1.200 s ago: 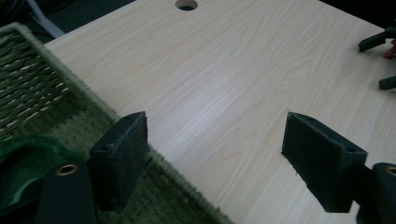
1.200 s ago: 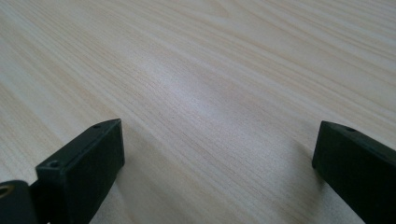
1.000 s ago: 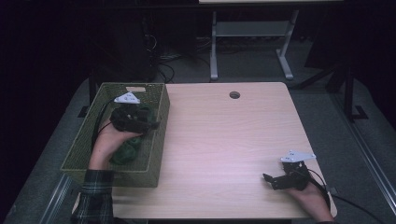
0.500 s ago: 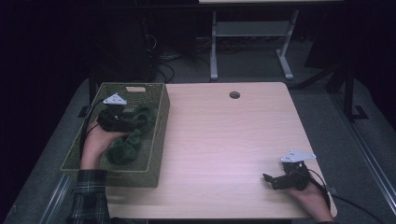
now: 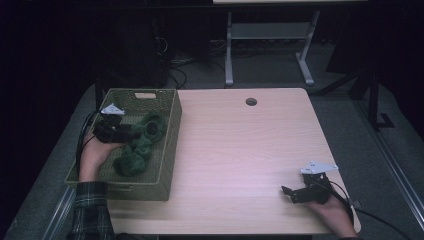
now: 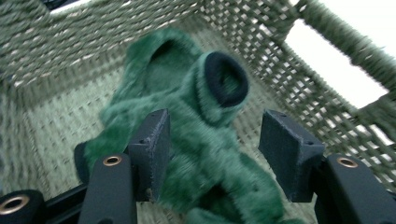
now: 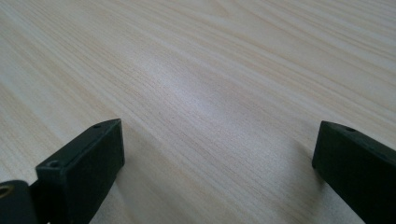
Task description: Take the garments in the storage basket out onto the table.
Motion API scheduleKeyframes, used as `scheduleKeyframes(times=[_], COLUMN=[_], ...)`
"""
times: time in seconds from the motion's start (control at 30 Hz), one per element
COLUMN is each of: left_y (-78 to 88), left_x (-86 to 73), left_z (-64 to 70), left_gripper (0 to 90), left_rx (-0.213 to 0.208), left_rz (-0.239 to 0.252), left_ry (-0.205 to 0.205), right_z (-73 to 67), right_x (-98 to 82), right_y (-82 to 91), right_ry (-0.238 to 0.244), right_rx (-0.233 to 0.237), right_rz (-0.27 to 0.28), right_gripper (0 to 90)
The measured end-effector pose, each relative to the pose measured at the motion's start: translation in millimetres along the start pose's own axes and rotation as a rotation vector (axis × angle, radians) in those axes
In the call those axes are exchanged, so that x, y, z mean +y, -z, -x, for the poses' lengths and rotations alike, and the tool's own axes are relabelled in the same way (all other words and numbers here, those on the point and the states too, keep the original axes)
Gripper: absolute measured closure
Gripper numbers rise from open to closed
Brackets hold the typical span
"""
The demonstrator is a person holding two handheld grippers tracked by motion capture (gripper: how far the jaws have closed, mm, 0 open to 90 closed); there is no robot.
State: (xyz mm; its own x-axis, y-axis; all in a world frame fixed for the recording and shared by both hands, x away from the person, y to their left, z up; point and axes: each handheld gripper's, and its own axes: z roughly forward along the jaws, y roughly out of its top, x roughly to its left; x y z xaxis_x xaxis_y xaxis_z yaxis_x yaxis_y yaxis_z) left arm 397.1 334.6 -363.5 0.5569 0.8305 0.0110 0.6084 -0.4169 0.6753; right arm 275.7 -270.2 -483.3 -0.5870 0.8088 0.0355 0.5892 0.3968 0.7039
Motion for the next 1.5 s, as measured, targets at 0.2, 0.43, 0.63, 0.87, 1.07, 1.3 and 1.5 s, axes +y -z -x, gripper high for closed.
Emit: scheduleKeyframes(times=[0.2,0.43,0.63,0.87,1.07,1.3,1.5], left_y=[-4.9,-18.0,-26.7,-34.9,-41.3,-43.0,-31.0], left_x=[-9.8,-18.2,-22.5,-26.0,-27.8,-25.8,-20.5], left_z=[-10.9,-16.9,-18.4,-18.8,-16.5,-13.4,-13.8], left_gripper=[42.7,41.4,39.8,39.0,54.0,79.8,82.2], left_rx=[0.005,0.013,0.010,0.000,-0.034,-0.034,-0.031], left_rz=[-0.032,-0.096,-0.138,-0.184,-0.228,-0.275,-0.211], left_ry=[0.043,0.055,0.077,0.084,0.080,0.081,0.092], right_z=[0.0,0.0,0.0,0.0,0.0,0.0,0.0], right_x=[0.0,0.0,0.0,0.0,0.0,0.1,0.1], right_y=[0.0,0.0,0.0,0.0,0.0,0.0,0.0], right_ry=[0.000,0.000,0.000,0.000,-0.001,-0.002,-0.002], right_rx=[0.000,0.000,0.000,0.000,0.000,-0.001,-0.001], right_rz=[0.000,0.000,0.000,0.000,0.000,0.000,0.000], right_gripper=[2.0,2.0,2.0,2.0,2.0,2.1,2.1])
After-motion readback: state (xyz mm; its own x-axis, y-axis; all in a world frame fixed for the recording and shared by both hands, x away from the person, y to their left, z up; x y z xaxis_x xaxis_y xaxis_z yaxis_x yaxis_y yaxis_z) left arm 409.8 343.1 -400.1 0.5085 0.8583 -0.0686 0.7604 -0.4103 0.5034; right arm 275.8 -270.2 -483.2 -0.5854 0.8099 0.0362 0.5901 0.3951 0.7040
